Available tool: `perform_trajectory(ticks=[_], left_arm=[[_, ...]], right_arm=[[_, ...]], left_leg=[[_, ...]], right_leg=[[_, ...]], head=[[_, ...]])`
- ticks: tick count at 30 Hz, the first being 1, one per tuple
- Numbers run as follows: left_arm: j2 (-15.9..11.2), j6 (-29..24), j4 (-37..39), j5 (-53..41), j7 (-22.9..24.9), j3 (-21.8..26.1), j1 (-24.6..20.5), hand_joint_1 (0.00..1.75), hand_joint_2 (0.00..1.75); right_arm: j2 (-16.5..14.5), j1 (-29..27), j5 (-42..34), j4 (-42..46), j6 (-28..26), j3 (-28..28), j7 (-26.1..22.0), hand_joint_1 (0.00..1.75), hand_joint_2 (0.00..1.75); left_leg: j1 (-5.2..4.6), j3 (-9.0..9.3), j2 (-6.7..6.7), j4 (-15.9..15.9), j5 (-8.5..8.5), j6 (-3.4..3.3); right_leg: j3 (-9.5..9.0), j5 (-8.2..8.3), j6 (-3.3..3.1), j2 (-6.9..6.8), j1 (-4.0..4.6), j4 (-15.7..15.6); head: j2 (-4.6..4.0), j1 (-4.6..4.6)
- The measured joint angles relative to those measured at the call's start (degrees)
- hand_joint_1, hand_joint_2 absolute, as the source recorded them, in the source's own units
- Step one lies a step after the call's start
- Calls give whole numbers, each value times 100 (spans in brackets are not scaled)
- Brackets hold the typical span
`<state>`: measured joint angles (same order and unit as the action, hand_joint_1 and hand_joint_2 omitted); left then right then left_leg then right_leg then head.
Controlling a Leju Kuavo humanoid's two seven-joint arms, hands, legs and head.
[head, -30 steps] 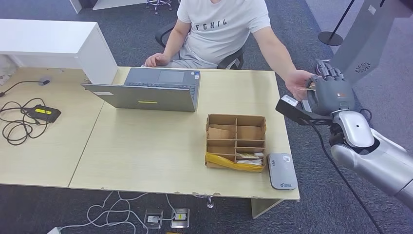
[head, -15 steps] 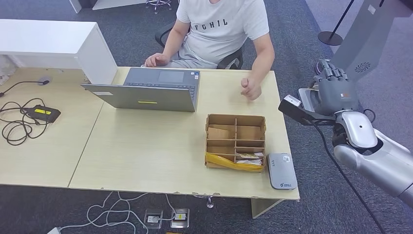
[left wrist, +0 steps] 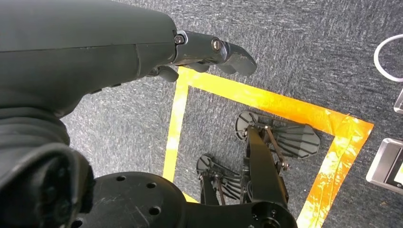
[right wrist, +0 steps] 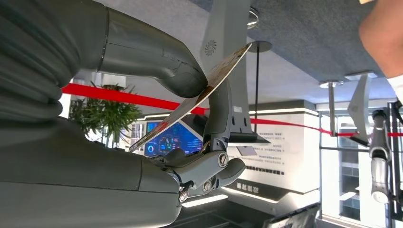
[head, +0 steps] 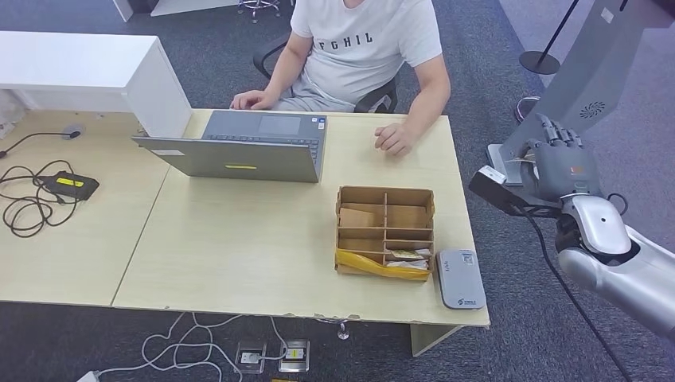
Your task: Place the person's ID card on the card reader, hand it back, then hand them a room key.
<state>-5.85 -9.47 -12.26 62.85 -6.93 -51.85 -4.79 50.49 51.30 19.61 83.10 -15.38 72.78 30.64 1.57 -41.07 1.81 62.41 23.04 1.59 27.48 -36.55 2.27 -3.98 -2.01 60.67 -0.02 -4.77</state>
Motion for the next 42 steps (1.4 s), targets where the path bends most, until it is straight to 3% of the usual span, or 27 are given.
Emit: perform_trajectory(ticks=[9,20,42], left_arm=[[3,-16,0,52,-18,-4,-1,0,0],[8,-78,0,167,-20,-4,-6,0,0],[36,-129,0,377,-20,-6,-20,0,0]], right_arm=[[273,-325,-123,176,-156,0,114,175,175],[329,-727,-316,193,-381,-4,-94,175,175],[-55,-1529,-460,-15,-605,-48,-652,175,175]], left_leg=[[0,0,0,0,0,0],[-1,0,0,-1,0,0],[-1,-1,-1,-2,1,0]], right_leg=[[0,0,0,0,0,0],[-2,0,1,-1,1,0],[-2,0,0,-2,1,0]], head=[[0,0],[0,0],[0,0]])
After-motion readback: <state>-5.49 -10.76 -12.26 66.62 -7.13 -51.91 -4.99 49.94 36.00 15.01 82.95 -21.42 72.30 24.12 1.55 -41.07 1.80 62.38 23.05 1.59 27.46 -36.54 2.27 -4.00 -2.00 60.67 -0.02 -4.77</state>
